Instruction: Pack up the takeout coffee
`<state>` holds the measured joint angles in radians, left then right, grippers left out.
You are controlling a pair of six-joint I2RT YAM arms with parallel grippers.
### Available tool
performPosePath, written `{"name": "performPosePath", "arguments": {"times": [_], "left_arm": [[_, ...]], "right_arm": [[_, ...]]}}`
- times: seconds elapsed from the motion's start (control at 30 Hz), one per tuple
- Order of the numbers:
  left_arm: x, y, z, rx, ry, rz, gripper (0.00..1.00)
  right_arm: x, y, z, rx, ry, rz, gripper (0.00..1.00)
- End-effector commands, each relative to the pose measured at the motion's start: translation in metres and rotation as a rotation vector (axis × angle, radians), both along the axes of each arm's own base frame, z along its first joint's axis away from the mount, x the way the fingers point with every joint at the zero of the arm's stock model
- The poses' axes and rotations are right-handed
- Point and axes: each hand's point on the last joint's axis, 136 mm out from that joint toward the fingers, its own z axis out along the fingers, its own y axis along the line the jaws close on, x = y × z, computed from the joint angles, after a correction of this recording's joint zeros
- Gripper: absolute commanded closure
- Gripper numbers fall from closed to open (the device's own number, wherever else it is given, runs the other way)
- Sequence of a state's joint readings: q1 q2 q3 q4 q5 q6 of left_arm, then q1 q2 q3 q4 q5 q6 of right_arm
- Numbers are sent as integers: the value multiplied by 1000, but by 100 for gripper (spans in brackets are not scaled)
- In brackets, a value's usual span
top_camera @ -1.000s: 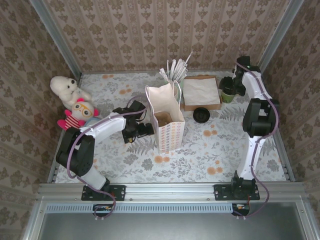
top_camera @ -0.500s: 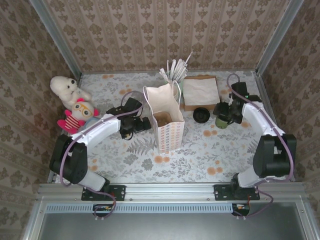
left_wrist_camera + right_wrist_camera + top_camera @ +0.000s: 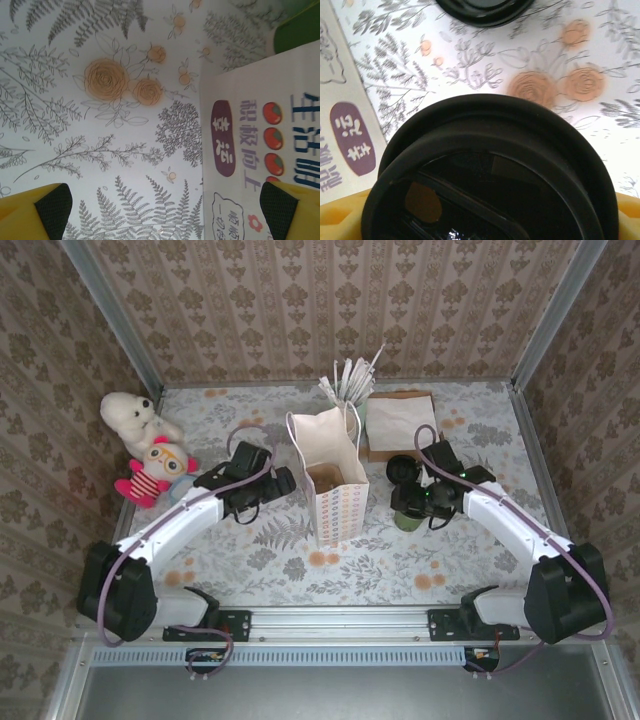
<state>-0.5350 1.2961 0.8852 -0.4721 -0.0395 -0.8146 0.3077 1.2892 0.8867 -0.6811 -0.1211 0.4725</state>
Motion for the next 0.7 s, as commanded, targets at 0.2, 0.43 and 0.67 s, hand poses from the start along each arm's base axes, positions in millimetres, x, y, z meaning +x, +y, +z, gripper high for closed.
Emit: {"name": "performPosePath", "arguments": {"times": [0.2,0.43,0.67], "left_arm": [[9,10,15,3,-82,44,0],[8,10,7,-7,-40,55,0],[8,9,0,-17,-11,64,0]], "right_arm": [[-14,12,-13,-12,24,69,16],[-17,12,-12,-37,54,115,11],[-12,11,2,-55,36,112,0]]}}
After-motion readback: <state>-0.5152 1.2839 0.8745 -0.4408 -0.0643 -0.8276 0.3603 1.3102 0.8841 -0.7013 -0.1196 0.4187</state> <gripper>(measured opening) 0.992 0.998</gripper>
